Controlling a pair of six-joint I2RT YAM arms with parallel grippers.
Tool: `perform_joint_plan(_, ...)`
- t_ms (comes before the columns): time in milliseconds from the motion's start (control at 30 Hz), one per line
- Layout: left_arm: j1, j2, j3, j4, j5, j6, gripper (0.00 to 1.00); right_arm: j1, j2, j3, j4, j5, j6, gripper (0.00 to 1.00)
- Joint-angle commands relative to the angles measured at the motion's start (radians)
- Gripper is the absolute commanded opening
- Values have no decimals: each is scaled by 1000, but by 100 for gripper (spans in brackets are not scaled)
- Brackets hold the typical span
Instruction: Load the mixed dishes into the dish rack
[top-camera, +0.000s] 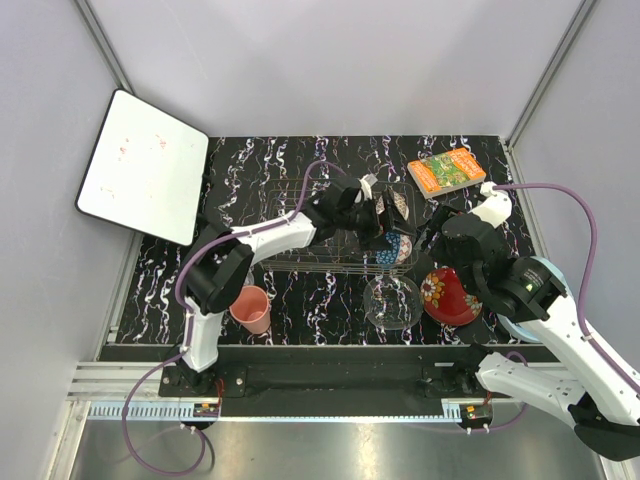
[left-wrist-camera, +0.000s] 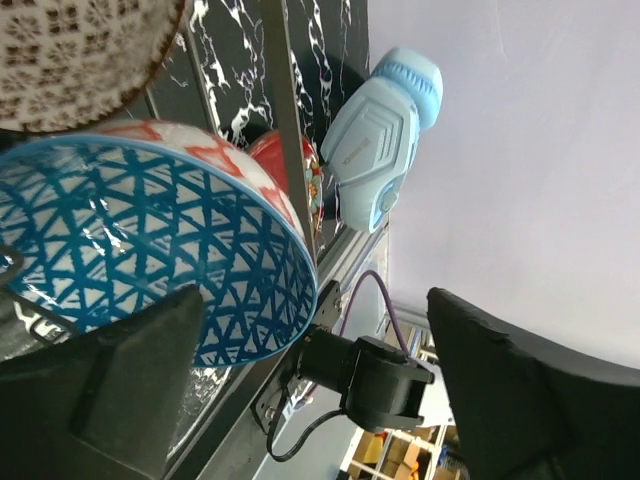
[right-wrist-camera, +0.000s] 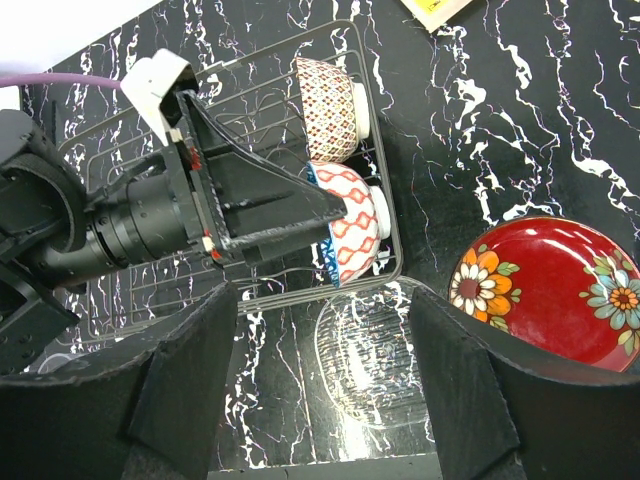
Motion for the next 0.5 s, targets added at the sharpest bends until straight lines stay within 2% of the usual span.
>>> perform_joint_plan(0,19,-45,17,30,29,24,99,2,0,-5,36,-2,10,77)
perform_joint_plan(300,72,-166,-18,24,85,64,99,0,26,-76,72,33,7,79)
perform_joint_plan(467,127,-218,-3,-34,128,73,99,0,119,-125,188,64,-33,78)
